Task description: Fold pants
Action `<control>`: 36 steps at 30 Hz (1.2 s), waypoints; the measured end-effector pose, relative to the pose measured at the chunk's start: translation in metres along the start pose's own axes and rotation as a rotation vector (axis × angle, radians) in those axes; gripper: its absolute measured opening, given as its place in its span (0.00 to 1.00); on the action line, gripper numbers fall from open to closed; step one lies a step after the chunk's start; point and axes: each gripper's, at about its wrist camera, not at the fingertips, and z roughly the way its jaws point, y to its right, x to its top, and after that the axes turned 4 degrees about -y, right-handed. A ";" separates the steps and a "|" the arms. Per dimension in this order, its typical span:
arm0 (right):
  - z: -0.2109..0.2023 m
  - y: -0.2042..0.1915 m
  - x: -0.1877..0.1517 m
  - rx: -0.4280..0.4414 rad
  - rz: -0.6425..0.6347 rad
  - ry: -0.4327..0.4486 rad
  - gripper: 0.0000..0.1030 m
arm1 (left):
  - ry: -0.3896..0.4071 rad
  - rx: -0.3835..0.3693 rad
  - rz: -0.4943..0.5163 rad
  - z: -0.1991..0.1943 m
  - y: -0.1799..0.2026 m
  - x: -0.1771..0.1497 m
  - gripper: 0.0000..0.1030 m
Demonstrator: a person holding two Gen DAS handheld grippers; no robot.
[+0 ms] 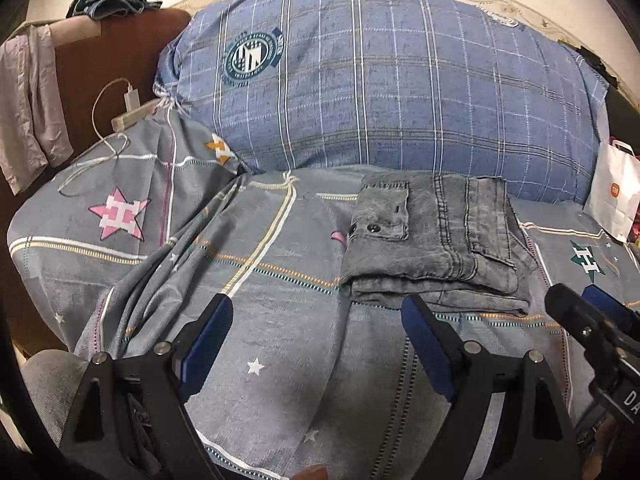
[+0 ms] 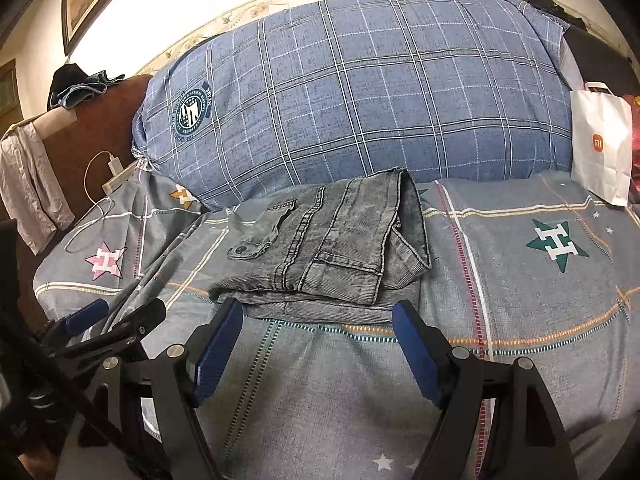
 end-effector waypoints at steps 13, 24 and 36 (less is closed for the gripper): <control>0.000 0.002 0.001 -0.009 -0.006 0.001 0.81 | 0.015 -0.028 0.010 -0.003 0.004 0.000 0.83; 0.000 0.004 0.002 -0.013 -0.008 0.006 0.81 | 0.020 -0.033 0.017 -0.006 0.006 -0.001 0.83; -0.002 0.008 0.003 -0.012 -0.004 0.012 0.81 | 0.016 -0.039 0.017 -0.005 0.006 -0.001 0.83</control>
